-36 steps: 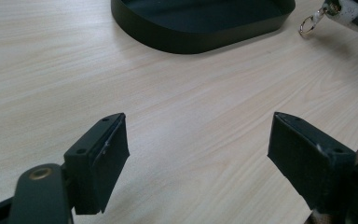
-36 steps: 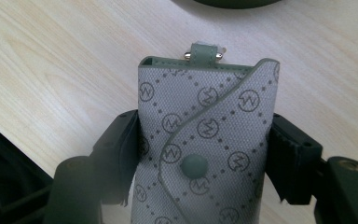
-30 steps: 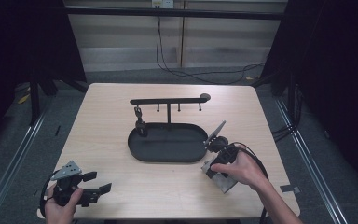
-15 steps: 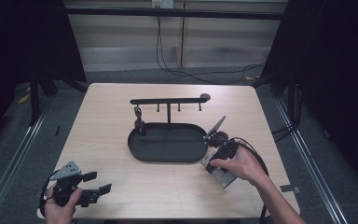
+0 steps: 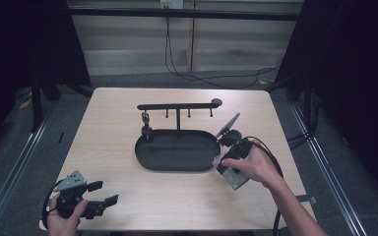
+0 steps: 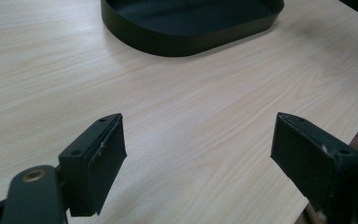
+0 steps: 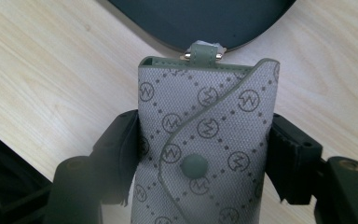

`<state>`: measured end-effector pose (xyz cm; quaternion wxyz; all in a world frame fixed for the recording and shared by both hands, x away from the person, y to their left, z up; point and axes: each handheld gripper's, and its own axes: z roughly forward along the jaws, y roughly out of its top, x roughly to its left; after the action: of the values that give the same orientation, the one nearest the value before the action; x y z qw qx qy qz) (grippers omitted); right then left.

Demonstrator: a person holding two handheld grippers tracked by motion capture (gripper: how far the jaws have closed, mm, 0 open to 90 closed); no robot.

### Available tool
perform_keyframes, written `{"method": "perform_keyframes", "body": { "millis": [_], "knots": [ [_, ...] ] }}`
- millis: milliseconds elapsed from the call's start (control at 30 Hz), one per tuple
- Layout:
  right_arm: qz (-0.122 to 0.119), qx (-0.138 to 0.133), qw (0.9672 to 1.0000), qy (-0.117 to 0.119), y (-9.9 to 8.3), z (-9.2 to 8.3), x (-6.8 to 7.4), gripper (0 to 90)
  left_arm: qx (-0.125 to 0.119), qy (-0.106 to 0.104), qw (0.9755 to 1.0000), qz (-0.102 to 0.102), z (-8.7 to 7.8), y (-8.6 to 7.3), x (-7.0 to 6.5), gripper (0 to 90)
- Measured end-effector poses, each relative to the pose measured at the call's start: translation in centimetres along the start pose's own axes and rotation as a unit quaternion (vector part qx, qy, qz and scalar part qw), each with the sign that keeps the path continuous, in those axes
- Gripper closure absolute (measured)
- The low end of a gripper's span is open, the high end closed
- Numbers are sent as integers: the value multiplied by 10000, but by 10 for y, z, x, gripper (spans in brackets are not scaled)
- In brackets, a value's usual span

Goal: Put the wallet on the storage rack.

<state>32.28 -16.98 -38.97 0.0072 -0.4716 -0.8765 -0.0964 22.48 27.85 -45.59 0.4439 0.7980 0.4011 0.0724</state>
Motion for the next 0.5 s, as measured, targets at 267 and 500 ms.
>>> {"method": "perform_keyframes", "body": {
  "millis": [267,500],
  "knots": [
    [84,-233,9997,34,10,-8,-2,343,47,-18,10000,-74,1,-1,1,176],
    [406,-440,9981,135,16,-9,-13,343,60,-6,9999,-92,1,-1,2,176]
  ]
}}
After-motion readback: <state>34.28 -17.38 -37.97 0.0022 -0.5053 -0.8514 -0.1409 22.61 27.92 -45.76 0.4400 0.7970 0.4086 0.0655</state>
